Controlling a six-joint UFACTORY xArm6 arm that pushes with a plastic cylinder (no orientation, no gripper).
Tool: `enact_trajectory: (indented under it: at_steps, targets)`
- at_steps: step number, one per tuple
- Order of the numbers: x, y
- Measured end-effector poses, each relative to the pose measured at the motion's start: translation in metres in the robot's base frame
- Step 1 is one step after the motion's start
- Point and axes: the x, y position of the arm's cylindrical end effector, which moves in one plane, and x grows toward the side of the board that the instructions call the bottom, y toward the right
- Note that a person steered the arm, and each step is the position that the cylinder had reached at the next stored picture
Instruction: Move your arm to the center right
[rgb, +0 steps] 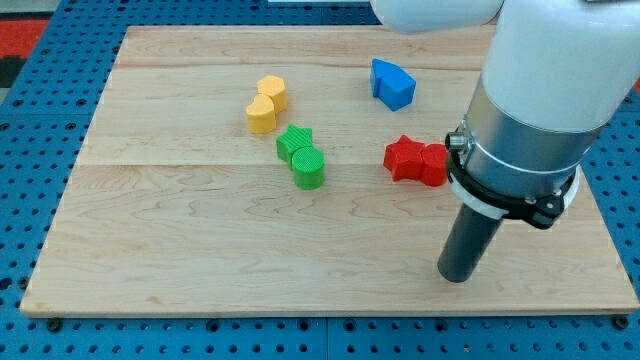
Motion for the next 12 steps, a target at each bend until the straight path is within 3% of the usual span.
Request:
enact_trajectory:
  at_steps: [4,6,8,10,12]
  targets:
    - [0.000,0.036]
    - [-0.035,-0.004]
    - [-0.036,0.081]
    - [-0.109,0.100]
    - [-0.109,0.116]
